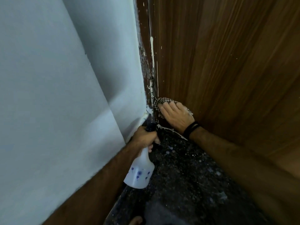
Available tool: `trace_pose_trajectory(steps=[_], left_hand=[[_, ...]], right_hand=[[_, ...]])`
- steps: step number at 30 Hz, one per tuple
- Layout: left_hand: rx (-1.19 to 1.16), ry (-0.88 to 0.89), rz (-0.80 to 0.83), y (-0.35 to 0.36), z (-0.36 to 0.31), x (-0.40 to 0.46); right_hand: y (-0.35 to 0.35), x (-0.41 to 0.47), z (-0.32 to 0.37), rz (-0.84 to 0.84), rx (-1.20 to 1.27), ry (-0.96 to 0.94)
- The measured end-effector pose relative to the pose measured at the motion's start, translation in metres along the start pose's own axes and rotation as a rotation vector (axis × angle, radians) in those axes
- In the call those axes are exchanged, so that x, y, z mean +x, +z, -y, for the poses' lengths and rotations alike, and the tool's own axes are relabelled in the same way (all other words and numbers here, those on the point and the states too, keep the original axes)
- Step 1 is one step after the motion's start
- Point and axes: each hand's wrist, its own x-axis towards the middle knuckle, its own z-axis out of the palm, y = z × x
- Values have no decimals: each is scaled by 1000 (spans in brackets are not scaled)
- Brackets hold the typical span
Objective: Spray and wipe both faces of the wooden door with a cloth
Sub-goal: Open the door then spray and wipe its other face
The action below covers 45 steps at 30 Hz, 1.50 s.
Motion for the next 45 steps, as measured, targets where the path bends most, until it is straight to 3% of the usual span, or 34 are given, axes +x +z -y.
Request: trace_pose_trajectory(steps=[6,9,11,14,16,18,20,24,26,30,37,40,45], left_hand=[[34,-17,1,4,7,5],[39,-28,16,6,11,8],[25,-44,37,7,13,9],[-4,-47,34,8,14,12],[-20,-45,28,9,15,12],[-10,-49,32,12,16,11],[2,-60,47,16,20,9],[22,-52,93,23,23,5],[30,-53,117,26,18,2],[47,-11,134,32,6,2],[101,32,164,45,2,-6],[131,35,190,50,3,-9],[121,38,195,59,1,-12]], right_hand=[[41,-51,27,273,-29,-345],[35,-38,25,168,-73,-296],[25,-15,20,53,-39,-150],[16,7,16,21,5,-23],[24,-4,20,69,-5,-113],[39,-32,30,205,-25,-296],[46,-60,36,324,2,-357],[39,-86,19,228,-15,-295],[25,-85,2,84,-25,-180],[5,-64,-11,-132,-26,231],[26,-141,29,109,102,151],[17,-168,29,103,220,420],[-11,-160,29,-169,415,957]])
